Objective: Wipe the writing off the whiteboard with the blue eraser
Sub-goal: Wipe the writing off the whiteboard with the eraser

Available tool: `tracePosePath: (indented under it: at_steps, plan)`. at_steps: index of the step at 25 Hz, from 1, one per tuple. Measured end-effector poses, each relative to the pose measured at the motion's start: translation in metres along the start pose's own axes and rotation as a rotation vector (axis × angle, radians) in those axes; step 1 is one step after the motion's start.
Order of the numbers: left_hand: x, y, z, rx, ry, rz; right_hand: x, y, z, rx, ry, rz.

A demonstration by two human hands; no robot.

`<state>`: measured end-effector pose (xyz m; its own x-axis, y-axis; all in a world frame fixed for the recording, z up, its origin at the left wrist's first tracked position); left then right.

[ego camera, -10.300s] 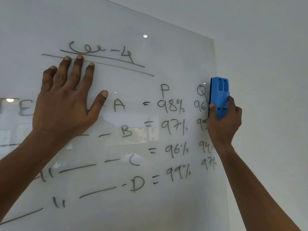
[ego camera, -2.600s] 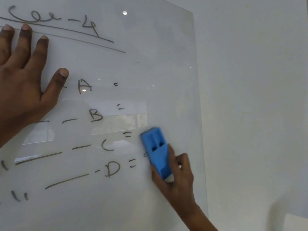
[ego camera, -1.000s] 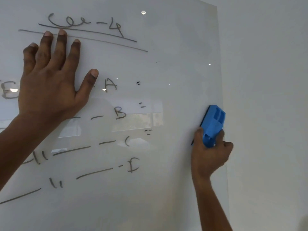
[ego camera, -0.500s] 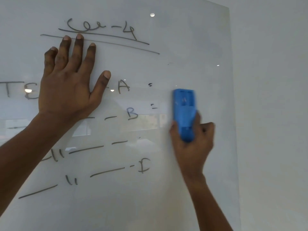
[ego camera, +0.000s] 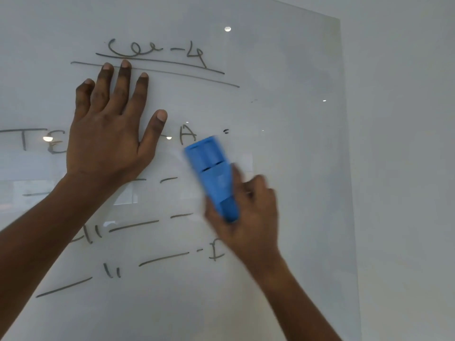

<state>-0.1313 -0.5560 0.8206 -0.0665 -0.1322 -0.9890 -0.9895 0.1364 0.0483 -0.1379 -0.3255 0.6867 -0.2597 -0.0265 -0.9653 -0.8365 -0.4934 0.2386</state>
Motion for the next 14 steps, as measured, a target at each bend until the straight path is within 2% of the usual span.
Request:
tracePosePath:
  at_steps: [4, 5, 7, 10, 12, 14]
  plan:
    - [0.000, -0.001, 0.002, 0.001, -0.007, -0.016, -0.028, -0.020, 0.061, 0.070, 0.603, 0.214]
    - [0.001, -0.001, 0.002, -0.003, -0.007, -0.018, -0.032, -0.018, 0.058, 0.072, 0.676, 0.227]
    - [0.001, -0.001, 0.001, -0.005, -0.006, -0.019, -0.033, -0.007, 0.029, 0.023, 0.589, 0.202]
    - [0.001, 0.000, 0.000, -0.009, -0.007, 0.002, -0.012, 0.008, -0.032, -0.053, 0.182, -0.005]
    - [0.000, 0.000, 0.000, -0.004, -0.004, 0.013, -0.005, 0.011, -0.038, -0.051, -0.029, -0.084]
    - [0.000, 0.000, 0.000, 0.000, -0.005, 0.011, -0.016, 0.007, -0.018, 0.004, -0.089, -0.080]
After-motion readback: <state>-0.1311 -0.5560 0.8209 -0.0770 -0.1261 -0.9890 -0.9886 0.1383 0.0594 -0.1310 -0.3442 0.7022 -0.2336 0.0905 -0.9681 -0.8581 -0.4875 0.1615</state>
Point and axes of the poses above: each hand's wrist, its own x-axis away from the middle knuckle, its own y-axis out of the palm, z = x × y, the point moved 2 cm from there along -x, towards the middle knuckle, and after that the axes turned 4 degrees about -y, right-handed, at the moved point
